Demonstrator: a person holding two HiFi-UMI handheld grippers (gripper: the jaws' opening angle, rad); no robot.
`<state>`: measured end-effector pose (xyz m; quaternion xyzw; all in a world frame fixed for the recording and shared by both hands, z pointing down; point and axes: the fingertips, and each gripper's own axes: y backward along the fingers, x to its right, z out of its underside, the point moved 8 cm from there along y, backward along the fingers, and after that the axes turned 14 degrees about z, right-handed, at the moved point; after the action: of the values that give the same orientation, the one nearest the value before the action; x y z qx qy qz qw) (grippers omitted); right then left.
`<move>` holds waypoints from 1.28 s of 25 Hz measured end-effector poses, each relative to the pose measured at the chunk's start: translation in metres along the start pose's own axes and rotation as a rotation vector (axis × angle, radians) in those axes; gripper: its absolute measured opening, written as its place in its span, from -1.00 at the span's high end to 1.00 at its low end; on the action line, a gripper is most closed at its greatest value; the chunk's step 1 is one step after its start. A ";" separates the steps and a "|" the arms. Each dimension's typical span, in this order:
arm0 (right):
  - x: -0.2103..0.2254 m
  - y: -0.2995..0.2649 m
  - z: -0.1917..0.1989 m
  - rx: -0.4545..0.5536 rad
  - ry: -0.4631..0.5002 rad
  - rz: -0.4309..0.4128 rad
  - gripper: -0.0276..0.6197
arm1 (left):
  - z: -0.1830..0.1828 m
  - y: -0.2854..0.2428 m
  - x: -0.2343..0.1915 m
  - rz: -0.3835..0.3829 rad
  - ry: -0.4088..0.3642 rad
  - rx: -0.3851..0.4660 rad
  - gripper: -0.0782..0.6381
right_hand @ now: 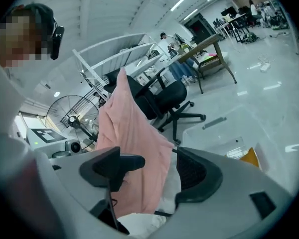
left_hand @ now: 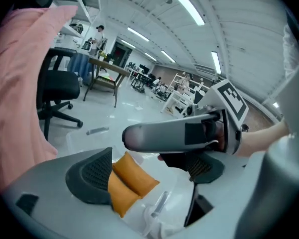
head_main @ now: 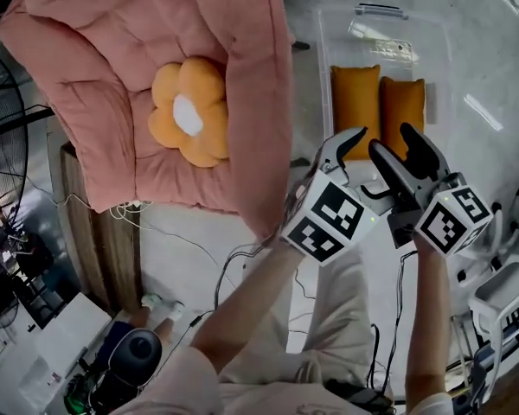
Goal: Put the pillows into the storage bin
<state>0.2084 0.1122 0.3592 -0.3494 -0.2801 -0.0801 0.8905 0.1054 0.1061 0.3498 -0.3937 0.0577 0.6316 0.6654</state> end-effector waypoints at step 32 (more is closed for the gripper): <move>-0.259 -0.125 0.010 -0.134 0.306 -0.199 -0.20 | 0.072 0.305 -0.086 -0.344 0.285 0.333 -0.55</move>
<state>-0.0535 0.0119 0.2939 -0.3622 -0.1686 -0.2382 0.8852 -0.2117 0.0478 0.3105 -0.3677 0.1862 0.4293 0.8036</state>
